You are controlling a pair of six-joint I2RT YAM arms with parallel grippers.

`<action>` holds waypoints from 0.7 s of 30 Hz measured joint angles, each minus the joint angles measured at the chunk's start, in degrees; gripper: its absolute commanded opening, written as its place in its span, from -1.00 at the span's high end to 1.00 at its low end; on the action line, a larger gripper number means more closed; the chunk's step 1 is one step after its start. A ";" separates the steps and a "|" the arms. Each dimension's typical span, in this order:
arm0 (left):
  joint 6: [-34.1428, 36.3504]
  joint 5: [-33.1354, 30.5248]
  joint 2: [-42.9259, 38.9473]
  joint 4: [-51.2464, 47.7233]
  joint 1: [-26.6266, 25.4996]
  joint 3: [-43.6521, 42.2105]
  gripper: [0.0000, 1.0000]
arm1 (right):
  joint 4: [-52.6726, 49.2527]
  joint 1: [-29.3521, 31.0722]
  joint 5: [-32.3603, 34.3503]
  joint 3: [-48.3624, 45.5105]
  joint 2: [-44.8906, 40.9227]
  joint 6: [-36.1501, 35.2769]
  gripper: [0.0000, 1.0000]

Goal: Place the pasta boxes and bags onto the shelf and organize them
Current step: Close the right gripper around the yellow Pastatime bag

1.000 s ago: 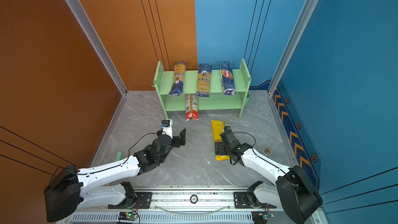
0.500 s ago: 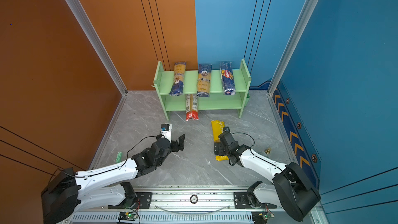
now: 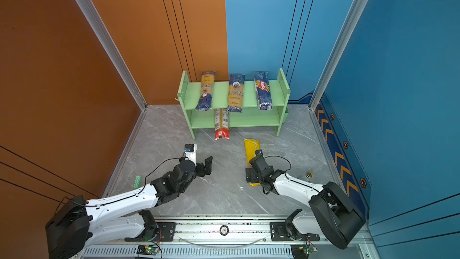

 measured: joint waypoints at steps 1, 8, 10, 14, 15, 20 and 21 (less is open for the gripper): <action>-0.02 0.15 -0.02 -0.02 0.02 -0.09 -0.96 | 0.20 0.33 0.44 -0.02 0.37 0.11 -0.85; -0.44 0.44 -0.37 0.02 0.66 -0.46 -0.96 | 1.64 2.34 2.62 -0.39 2.38 0.94 -0.74; -0.48 0.59 -0.59 0.00 0.76 -0.74 -0.96 | 2.45 2.82 3.26 -0.48 2.80 1.42 -0.70; -0.74 0.83 -1.09 -0.17 0.87 -1.18 -0.96 | 3.37 4.48 5.27 -0.68 3.21 2.08 -0.63; -0.87 0.83 -1.20 -0.17 0.92 -1.18 -0.96 | 3.69 4.96 5.60 -0.72 3.32 2.34 -0.60; -1.31 0.85 -1.66 -0.17 1.14 -1.40 -0.95 | 4.79 6.25 6.84 -0.90 3.91 3.13 -0.44; -1.33 0.85 -1.75 -0.20 1.14 -1.44 -0.95 | 4.98 6.34 6.86 -0.92 3.96 3.17 -0.41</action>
